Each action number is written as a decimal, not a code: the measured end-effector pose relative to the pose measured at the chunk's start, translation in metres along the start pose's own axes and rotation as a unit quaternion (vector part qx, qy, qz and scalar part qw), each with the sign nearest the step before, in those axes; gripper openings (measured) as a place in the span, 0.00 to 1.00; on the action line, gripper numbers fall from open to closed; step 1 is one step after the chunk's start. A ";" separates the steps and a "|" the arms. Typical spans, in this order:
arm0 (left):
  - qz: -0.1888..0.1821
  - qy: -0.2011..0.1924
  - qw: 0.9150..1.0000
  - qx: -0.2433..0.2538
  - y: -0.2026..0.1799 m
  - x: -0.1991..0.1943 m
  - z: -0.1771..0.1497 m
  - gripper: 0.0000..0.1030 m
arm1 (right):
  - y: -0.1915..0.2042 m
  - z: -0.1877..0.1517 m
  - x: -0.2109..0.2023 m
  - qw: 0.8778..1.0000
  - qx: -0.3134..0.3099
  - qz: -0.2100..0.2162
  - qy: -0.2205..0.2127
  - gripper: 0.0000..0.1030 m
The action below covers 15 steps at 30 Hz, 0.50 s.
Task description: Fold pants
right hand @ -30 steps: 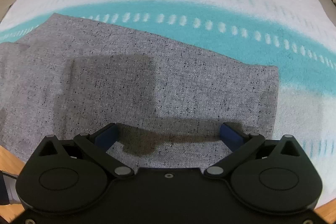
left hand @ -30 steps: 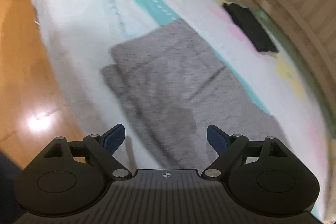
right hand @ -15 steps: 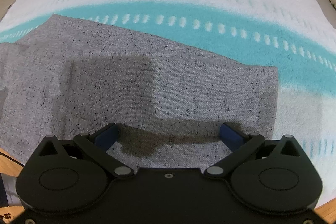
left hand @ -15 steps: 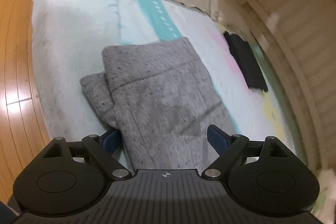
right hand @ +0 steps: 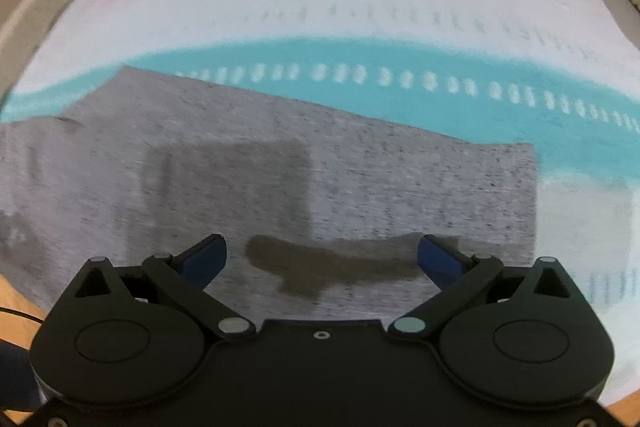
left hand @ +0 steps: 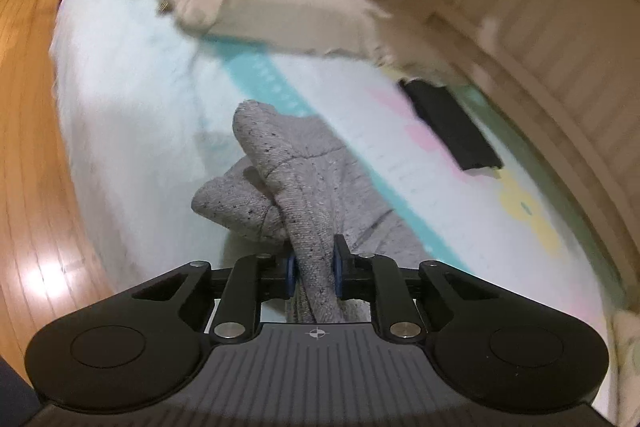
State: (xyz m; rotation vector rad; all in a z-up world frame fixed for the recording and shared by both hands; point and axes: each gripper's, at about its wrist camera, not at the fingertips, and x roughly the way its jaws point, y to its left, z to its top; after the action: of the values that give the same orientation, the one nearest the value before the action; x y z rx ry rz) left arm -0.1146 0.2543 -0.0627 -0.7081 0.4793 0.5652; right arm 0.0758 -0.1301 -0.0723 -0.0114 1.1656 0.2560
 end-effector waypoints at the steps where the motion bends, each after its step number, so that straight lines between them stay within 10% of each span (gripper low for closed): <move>1: -0.006 -0.006 1.000 0.011 -0.004 -0.004 0.001 0.15 | 0.002 0.000 -0.001 1.000 -0.004 0.006 -0.001 0.99; 8: -0.090 -0.055 0.987 0.123 -0.054 -0.043 -0.004 0.11 | 0.028 -0.006 0.007 0.997 -0.068 -0.012 0.016 0.97; 15: -0.219 -0.061 0.937 0.265 -0.135 -0.079 -0.053 0.00 | 0.005 0.007 -0.006 1.000 -0.017 0.015 -0.002 0.94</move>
State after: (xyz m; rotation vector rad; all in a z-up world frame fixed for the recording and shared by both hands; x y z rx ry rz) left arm -0.1004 0.1074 0.0109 -0.2411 0.3206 0.0457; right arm 0.0792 -0.1257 -0.0634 -0.0242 1.1586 0.3027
